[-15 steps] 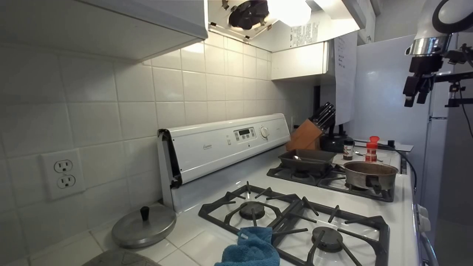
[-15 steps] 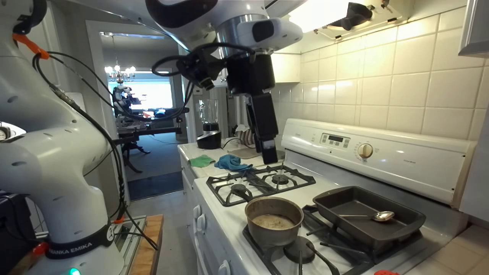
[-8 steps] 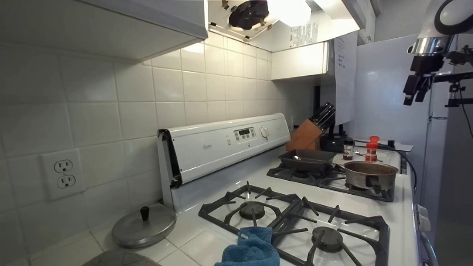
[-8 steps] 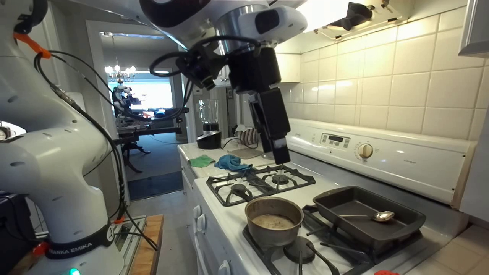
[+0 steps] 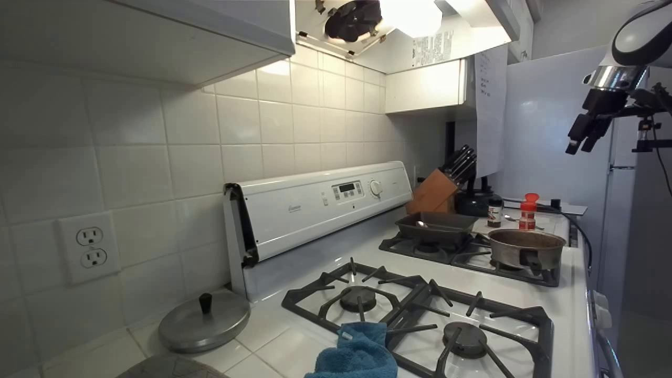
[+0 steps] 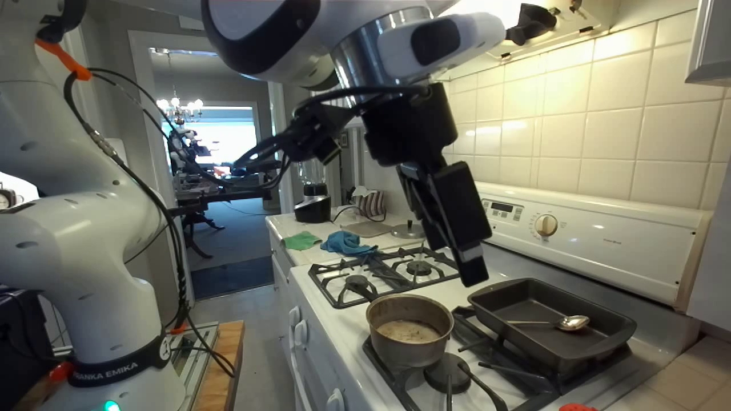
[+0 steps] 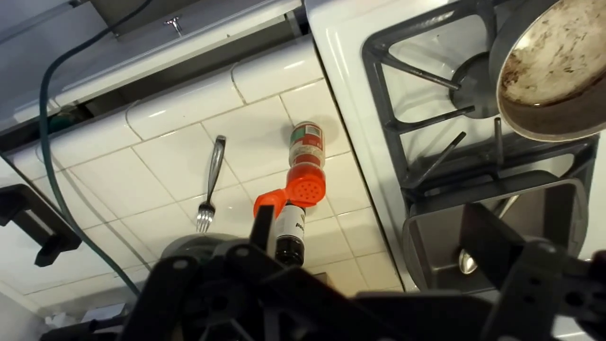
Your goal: Close the spice shaker
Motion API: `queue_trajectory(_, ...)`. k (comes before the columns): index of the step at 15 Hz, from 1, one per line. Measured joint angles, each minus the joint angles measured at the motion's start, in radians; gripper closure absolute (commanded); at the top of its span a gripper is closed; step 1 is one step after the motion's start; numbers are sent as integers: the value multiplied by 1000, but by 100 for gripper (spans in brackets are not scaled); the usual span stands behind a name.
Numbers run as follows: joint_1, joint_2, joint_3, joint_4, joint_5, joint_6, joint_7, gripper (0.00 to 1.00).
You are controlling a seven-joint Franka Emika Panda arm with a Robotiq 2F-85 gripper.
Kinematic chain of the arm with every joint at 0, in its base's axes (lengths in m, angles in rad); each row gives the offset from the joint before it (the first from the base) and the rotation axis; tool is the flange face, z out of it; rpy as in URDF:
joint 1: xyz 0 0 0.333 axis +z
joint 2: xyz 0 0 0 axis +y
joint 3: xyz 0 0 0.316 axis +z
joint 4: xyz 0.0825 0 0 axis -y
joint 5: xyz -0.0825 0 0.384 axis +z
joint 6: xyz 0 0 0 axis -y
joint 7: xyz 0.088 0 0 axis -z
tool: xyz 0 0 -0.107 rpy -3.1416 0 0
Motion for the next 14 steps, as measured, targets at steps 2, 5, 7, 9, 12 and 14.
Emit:
queue_trajectory(2, 2, 40, -18, 15, 36, 8, -49, 0)
queue_trajectory(5, 2, 103, -48, 49, 87, 15, -147, 0)
queue_trajectory(7, 2, 142, -66, 76, 124, 17, -236, 0)
queue_trajectory(9, 2, 175, -76, 102, 163, 18, -325, 0)
queue_trajectory(12, -1, 225, -78, 143, 217, 21, -437, 0)
queue_trajectory(14, -4, 262, -76, 170, 248, 36, -476, 0)
